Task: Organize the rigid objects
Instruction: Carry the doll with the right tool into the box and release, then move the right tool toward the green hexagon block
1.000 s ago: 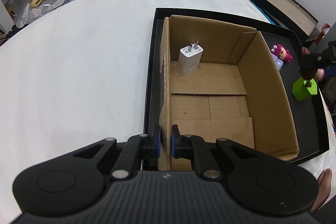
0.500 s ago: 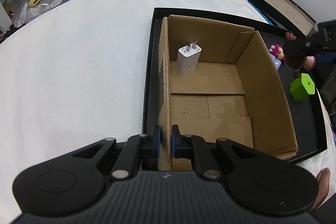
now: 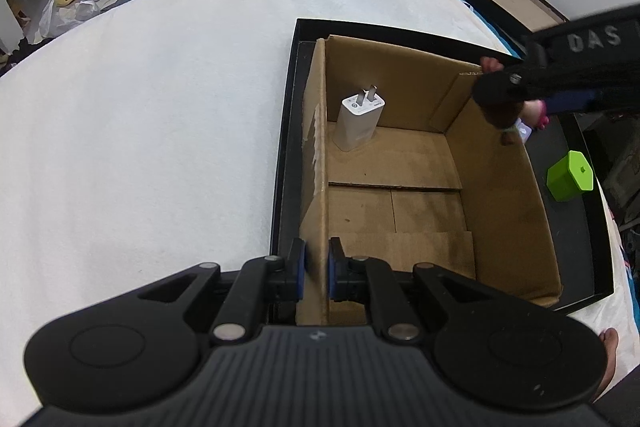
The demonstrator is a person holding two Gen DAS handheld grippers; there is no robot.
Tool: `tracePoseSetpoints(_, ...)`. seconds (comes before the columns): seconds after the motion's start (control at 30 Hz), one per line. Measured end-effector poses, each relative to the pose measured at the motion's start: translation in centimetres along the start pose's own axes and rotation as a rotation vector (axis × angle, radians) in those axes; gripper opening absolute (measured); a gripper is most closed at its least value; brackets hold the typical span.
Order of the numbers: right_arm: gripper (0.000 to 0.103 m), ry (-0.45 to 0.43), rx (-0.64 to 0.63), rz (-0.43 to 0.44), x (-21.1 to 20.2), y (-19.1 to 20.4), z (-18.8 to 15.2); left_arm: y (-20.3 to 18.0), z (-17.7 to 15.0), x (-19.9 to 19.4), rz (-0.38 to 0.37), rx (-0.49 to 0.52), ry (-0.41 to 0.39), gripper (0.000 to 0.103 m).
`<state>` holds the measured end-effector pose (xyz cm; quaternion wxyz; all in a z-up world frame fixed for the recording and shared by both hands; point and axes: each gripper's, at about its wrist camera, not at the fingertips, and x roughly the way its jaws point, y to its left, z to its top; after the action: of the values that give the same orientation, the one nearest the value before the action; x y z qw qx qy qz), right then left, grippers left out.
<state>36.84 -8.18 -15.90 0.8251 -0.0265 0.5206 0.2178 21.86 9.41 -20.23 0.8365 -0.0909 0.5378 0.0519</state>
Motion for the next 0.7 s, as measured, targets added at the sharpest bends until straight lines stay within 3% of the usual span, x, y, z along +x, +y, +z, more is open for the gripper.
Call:
tracePoseSetpoints(0.27,0.047,0.001,-0.023,0.010,1.3,1.3,0.8,-0.1,0.2,0.2,0.004,-0.002,0.009,0.010)
tracePoseSetpoints(0.37,0.064,-0.010,-0.011,-0.003,1.6,1.2,1.0,-0.2,0.3,0.2,0.006,-0.002,0.010,0.010)
tracePoseSetpoints(0.53,0.065,-0.015,0.005,0.003,1.3,0.6,0.7,-0.3,0.3,0.4,0.010,0.003,0.012,0.010)
tracePoseSetpoints(0.7,0.073,-0.031,0.013,0.005,0.5,0.1,0.6,-0.3,0.1,0.6,0.014,0.000,0.011,0.009)
